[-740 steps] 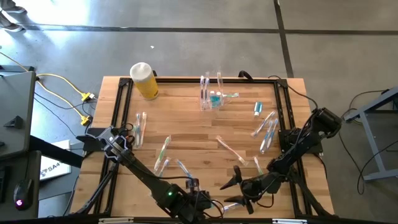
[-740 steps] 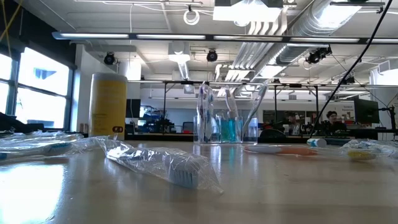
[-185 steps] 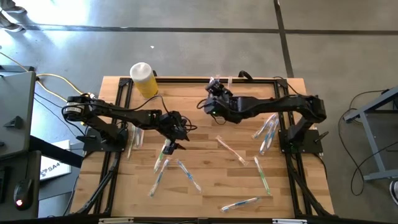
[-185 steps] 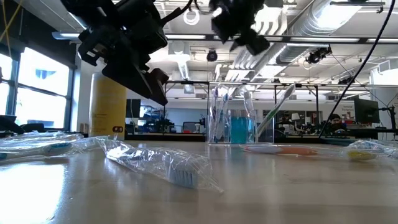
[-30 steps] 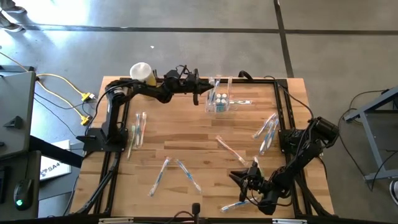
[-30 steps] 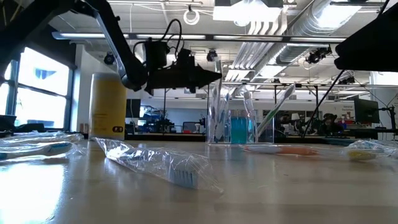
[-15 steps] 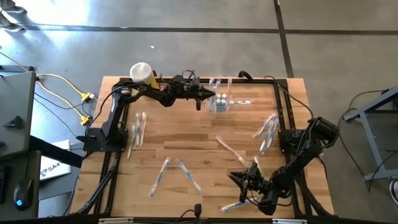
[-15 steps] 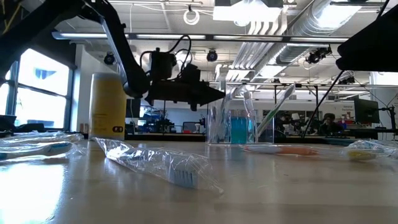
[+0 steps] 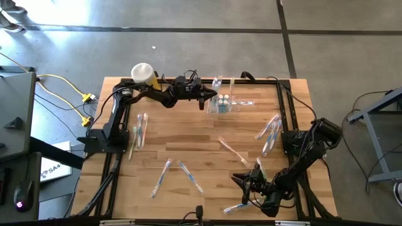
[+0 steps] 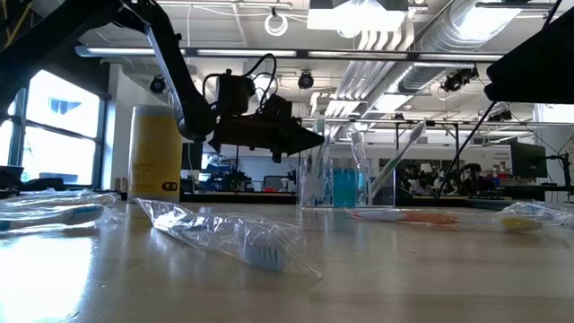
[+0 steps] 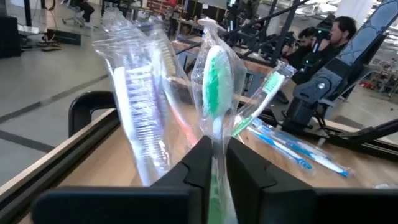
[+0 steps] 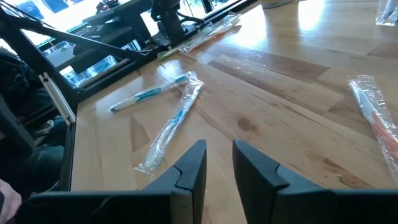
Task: Pick & Place toothbrushing station
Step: Put the green toothbrush into the transparent organizer
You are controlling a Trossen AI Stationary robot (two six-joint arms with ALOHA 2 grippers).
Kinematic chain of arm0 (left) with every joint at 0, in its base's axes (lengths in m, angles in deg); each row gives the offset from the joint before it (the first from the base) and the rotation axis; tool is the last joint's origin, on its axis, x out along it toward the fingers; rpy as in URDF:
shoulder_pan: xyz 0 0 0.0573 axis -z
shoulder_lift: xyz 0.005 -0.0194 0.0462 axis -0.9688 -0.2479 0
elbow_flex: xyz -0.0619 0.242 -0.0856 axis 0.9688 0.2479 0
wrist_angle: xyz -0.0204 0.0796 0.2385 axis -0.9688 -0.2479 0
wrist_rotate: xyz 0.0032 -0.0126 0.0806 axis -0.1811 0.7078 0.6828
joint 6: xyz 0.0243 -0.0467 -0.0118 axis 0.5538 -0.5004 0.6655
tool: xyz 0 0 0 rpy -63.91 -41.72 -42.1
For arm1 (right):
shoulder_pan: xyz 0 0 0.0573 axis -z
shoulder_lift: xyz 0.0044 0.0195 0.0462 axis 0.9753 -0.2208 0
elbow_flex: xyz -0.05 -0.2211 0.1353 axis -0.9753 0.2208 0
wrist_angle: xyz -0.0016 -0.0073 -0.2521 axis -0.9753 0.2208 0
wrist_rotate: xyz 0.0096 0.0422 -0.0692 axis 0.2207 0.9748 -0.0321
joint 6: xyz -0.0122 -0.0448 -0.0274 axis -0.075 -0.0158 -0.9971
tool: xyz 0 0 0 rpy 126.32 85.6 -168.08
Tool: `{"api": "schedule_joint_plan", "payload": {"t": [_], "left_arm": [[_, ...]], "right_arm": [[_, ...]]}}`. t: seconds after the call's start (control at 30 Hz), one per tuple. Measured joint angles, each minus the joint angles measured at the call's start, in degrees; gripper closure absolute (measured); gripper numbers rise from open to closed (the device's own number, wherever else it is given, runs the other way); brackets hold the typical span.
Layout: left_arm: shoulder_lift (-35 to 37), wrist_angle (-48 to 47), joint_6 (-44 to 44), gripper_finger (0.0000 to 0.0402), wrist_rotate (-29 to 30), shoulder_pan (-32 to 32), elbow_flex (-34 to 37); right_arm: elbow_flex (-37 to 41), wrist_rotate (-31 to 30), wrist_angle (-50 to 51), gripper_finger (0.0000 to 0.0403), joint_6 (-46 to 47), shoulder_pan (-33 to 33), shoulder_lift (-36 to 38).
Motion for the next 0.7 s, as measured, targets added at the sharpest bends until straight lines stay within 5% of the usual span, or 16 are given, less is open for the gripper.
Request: {"api": "schedule_joint_plan", "payload": {"t": [0.33,0.7], "left_arm": [[1.92,-0.33,-0.14,0.0257,-1.28,-0.02,0.02],[7.90,-9.04,2.40,0.0248,0.12,-0.02,-0.02]], "right_arm": [[0.00,1.46,0.02,0.0333,-1.75,0.00,0.00],[0.00,1.35,-0.42,0.0333,-5.67,0.00,0.00]]}}
